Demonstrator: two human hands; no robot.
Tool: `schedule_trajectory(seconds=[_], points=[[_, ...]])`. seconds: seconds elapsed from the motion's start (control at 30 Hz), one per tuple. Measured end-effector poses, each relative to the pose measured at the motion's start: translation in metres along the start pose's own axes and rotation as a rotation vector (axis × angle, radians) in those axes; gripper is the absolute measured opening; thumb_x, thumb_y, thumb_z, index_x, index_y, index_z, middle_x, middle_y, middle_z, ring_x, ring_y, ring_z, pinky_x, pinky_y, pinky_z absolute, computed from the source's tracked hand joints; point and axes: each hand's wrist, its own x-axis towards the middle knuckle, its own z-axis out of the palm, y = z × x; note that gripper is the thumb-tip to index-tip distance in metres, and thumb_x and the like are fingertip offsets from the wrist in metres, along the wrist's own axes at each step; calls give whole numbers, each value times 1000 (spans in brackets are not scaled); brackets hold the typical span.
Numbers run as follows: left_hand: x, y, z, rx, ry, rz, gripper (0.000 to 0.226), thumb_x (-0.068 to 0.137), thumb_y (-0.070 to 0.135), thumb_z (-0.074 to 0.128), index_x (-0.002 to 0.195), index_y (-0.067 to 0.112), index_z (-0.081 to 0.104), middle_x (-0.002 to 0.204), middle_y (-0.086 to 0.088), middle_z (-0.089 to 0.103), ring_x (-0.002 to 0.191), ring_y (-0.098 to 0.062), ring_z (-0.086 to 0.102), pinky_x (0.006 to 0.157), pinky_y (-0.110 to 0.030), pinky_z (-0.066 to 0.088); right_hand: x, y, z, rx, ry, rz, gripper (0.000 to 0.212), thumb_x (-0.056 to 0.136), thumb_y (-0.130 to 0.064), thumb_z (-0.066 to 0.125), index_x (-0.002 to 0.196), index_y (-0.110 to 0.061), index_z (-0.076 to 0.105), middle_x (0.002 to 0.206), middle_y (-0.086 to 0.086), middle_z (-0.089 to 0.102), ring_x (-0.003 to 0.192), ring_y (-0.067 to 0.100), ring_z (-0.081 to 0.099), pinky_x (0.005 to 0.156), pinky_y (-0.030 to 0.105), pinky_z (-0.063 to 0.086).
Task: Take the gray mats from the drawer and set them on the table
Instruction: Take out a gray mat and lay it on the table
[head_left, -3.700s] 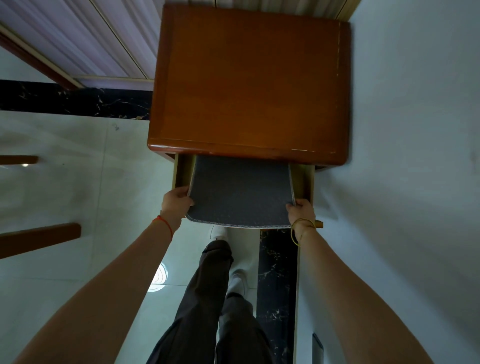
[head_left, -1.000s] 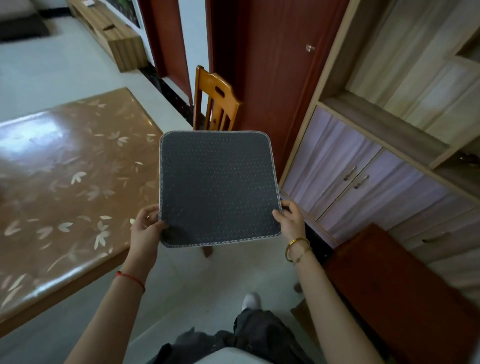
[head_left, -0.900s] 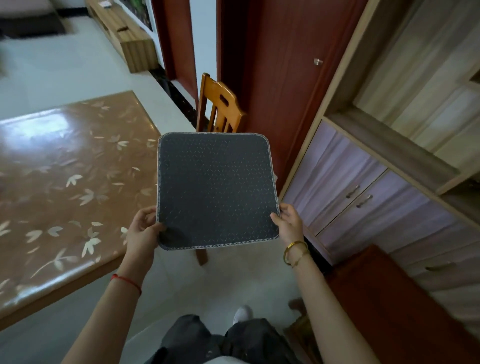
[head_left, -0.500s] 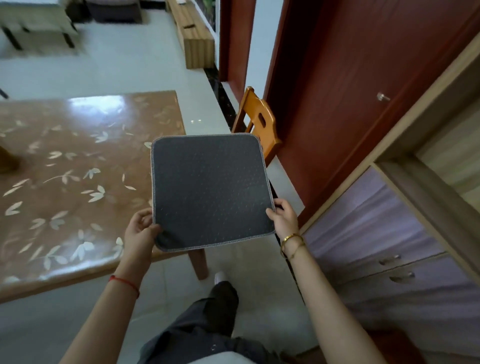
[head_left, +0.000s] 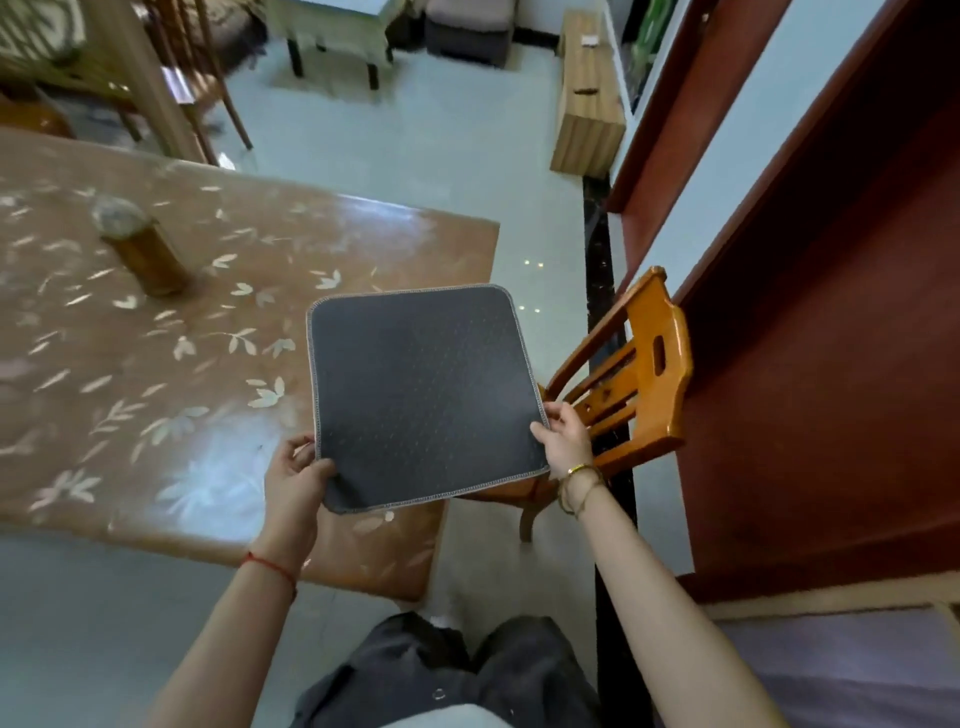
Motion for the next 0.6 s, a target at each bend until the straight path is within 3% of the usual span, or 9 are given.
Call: schedule_trajectory(seconds=[0.1,0.33,0.47,0.6], points=[[7,0,6,-12,60,-20,41,82,-22,45,92,17,54,93,-5,66,87,-18,61,75,-30,48,31,-13,8,-34,-88,-21,24,94,-5,54,118,-6,54,108,4,62,97,17,59,67,17,49],[19,-10,32,-3,230,-26,40,80,-21,51,103,12,54,105,-13,66,97,-25,62,73,-25,51,115,-23,24,-141,-269,-53,18,93,-6,56,106,-18,54,117,11,65,103,24,61,94,40,52],[16,-15,63,6,330,-15,41,79,-24,52,108,5,52,95,-7,63,95,-22,61,69,-21,49,165,-35,29,-218,-376,-59,17,93,-9,55,109,-17,55,117,11,66,105,27,63,94,46,53],[13,-17,101,-21,439,-2,42,79,-27,52,109,3,50,91,-5,60,85,-13,59,58,-10,51,210,-54,38,-250,-490,-92,15,94,-6,53,107,-14,53,113,10,64,102,26,62,91,43,54]])
